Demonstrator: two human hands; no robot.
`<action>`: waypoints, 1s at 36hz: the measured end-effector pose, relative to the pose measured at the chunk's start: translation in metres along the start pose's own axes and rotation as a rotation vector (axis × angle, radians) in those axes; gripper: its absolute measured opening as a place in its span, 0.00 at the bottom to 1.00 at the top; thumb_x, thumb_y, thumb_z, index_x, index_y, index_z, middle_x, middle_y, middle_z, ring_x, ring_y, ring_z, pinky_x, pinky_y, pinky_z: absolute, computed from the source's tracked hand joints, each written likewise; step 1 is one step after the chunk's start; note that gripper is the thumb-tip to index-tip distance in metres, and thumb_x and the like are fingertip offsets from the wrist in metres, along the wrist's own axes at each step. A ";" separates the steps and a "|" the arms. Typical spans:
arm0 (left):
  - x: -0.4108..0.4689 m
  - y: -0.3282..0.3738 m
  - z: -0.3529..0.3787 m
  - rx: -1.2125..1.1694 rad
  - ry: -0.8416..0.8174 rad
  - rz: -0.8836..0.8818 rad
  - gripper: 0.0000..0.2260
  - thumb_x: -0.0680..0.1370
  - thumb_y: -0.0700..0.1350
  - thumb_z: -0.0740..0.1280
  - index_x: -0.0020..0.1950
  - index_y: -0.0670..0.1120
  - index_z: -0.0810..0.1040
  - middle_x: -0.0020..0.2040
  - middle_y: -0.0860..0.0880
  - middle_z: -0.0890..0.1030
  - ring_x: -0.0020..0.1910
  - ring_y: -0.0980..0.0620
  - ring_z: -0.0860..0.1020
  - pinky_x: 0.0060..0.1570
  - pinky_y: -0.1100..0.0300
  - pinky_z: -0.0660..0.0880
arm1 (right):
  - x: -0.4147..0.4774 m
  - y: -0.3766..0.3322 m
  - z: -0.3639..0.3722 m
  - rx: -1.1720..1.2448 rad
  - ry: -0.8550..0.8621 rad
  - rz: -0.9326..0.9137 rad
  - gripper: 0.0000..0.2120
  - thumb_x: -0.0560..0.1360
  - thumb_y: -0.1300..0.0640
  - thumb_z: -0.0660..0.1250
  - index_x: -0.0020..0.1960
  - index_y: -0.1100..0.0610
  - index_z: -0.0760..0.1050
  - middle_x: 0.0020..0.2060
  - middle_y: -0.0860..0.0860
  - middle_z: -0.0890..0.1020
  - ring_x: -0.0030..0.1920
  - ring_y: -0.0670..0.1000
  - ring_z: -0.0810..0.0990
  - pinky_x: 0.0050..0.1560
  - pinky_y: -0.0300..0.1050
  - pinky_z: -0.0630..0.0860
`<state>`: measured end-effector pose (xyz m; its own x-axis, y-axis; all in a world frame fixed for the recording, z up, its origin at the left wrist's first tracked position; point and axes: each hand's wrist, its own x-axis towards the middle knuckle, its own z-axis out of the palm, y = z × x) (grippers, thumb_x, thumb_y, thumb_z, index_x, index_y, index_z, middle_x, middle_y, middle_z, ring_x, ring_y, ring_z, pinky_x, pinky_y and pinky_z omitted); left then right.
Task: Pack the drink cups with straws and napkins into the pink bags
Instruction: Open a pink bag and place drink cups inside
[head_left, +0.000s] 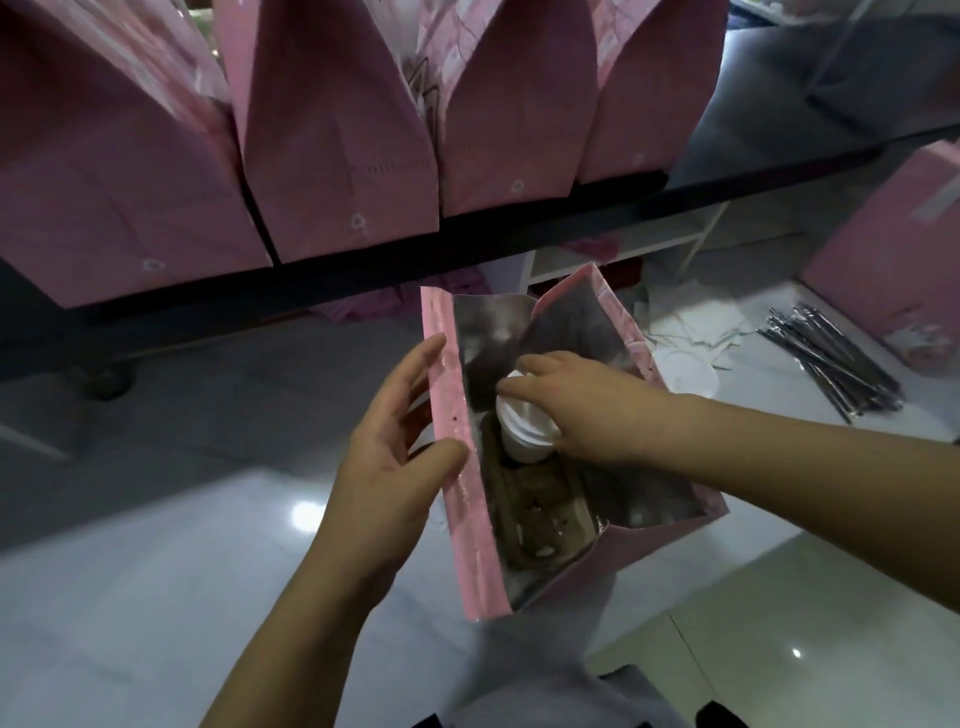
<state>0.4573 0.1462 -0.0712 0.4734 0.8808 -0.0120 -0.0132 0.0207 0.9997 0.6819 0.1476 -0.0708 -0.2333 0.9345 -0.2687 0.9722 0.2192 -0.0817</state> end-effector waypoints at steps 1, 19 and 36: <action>0.000 0.000 0.000 0.001 -0.007 0.005 0.35 0.69 0.37 0.65 0.70 0.68 0.72 0.67 0.63 0.77 0.65 0.60 0.77 0.55 0.65 0.79 | 0.003 0.001 0.003 -0.004 -0.010 -0.005 0.31 0.74 0.60 0.70 0.75 0.50 0.66 0.67 0.53 0.71 0.67 0.57 0.70 0.65 0.52 0.72; -0.001 0.001 0.008 0.016 0.006 -0.063 0.30 0.69 0.41 0.65 0.64 0.69 0.76 0.64 0.61 0.78 0.62 0.57 0.78 0.49 0.62 0.80 | 0.023 0.011 0.020 0.012 -0.128 -0.036 0.29 0.74 0.58 0.72 0.74 0.51 0.69 0.68 0.51 0.73 0.64 0.54 0.75 0.63 0.46 0.74; -0.005 0.001 0.021 -0.014 0.057 -0.075 0.25 0.73 0.43 0.67 0.66 0.66 0.77 0.64 0.58 0.80 0.61 0.53 0.80 0.52 0.60 0.80 | 0.012 0.018 0.008 -0.010 -0.181 -0.067 0.31 0.74 0.59 0.71 0.74 0.50 0.67 0.69 0.52 0.71 0.66 0.58 0.73 0.64 0.54 0.74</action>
<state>0.4733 0.1318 -0.0695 0.4225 0.9020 -0.0885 0.0077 0.0941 0.9955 0.6970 0.1605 -0.0835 -0.2959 0.8523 -0.4313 0.9544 0.2826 -0.0963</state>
